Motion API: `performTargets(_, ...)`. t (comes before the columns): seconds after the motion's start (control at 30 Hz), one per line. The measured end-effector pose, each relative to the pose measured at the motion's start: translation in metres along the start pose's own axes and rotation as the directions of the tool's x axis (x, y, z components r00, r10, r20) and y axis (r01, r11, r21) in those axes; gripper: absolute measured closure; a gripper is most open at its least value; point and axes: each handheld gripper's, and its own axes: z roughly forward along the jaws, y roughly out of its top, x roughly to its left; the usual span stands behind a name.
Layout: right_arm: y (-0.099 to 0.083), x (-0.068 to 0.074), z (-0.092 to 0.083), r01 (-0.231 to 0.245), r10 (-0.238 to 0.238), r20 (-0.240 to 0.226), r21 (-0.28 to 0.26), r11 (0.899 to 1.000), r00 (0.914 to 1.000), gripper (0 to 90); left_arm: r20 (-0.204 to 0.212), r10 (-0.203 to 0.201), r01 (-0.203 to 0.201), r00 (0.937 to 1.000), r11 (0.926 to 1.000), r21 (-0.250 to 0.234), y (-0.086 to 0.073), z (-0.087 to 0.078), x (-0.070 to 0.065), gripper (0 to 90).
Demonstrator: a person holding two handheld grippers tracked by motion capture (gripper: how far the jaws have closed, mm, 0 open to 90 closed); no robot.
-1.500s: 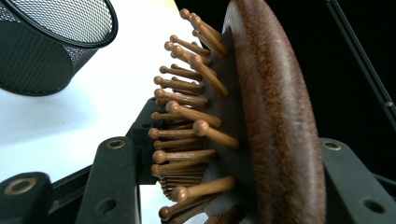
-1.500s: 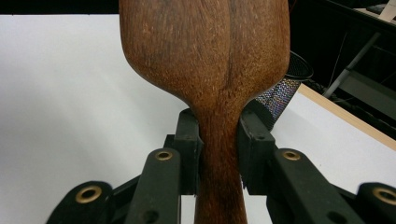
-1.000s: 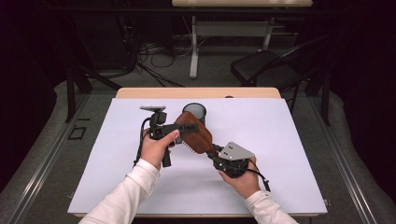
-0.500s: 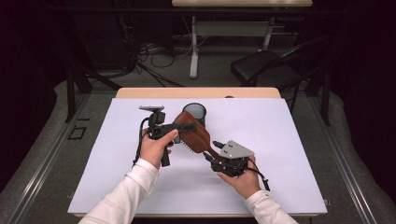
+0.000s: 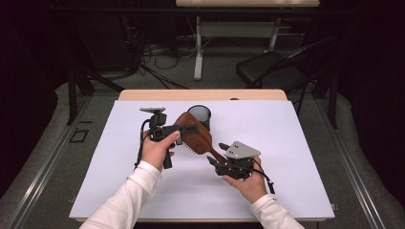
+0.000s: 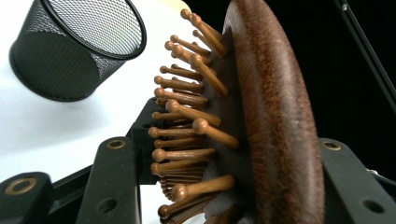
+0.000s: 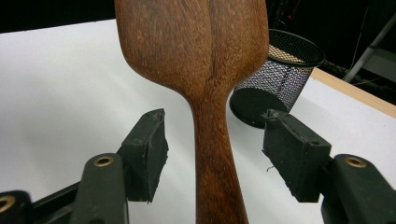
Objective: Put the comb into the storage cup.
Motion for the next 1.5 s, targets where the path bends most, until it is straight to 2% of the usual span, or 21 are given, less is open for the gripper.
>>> performTargets(0.1,0.001,0.0,0.001,0.004,-0.004,-0.012,0.02,1.0,0.9999,39.2,-0.002,-0.003,0.003,1.0,1.0,-0.004,0.0,-0.001,0.0,48.6)
performTargets(0.17,0.001,0.0,0.001,0.011,-0.011,-0.005,0.028,1.0,0.9999,39.2,-0.004,0.002,-0.002,1.0,1.0,-0.004,0.001,-0.002,0.001,48.7)
performTargets(0.3,0.001,0.0,0.001,-0.006,0.007,-0.014,0.017,1.0,0.9999,38.1,-0.006,0.0,-0.001,1.0,0.9999,-0.013,0.001,-0.005,0.001,48.7)
performTargets(0.47,0.004,-0.002,-0.001,-0.015,0.016,-0.028,0.02,1.0,0.9995,33.5,-0.021,0.006,-0.006,0.9998,0.9998,-0.017,0.003,-0.008,0.003,48.6)
performTargets(0.67,0.006,-0.003,-0.001,-0.03,0.032,-0.045,0.033,0.999,0.9985,23.7,-0.03,0.01,-0.011,0.9995,0.9997,-0.021,0.005,-0.012,0.004,48.6)
performTargets(0.77,0.008,0.0,0.0,-0.034,0.038,-0.074,0.054,0.998,0.9965,15.7,-0.032,0.008,-0.009,0.9995,0.9996,-0.027,0.006,-0.013,0.003,48.6)
performTargets(0.83,0.009,0.001,0.0,-0.036,0.041,-0.092,0.058,0.998,0.9949,13.8,-0.033,0.008,-0.008,0.9994,0.9996,-0.027,0.007,-0.014,0.003,48.6)
performTargets(1.0,0.011,0.001,0.0,-0.072,0.078,-0.106,0.063,0.995,0.9913,5.7,-0.033,0.01,-0.011,0.9994,0.9994,-0.032,0.009,-0.018,0.002,48.6)
performTargets(1.1,0.012,-0.002,-0.003,-0.11,0.115,-0.152,0.043,0.993,0.9817,6.9,-0.036,0.014,-0.015,0.9993,0.9992,-0.036,0.011,-0.02,0.002,48.6)
performTargets(1.2,0.014,-0.003,-0.005,-0.113,0.118,-0.136,0.039,0.993,0.9837,6.9,-0.038,0.011,-0.013,0.9992,0.9989,-0.046,0.013,-0.023,0.001,48.6)
performTargets(1.33,0.014,-0.005,-0.007,-0.128,0.133,-0.161,0.039,0.991,0.9781,4.9,-0.037,0.014,-0.016,0.9992,0.9985,-0.053,0.014,-0.025,0.001,48.6)
performTargets(1.43,0.014,-0.004,-0.007,-0.122,0.128,-0.136,0.051,0.991,0.9824,3.6,-0.037,0.017,-0.019,0.9992,0.9984,-0.054,0.016,-0.027,0.0,48.6)
performTargets(1.5,0.015,-0.005,-0.007,-0.123,0.129,-0.135,0.056,0.991,0.9824,2.1,-0.038,0.017,-0.019,0.9991,0.998,-0.06,0.017,-0.028,-0.001,48.6)
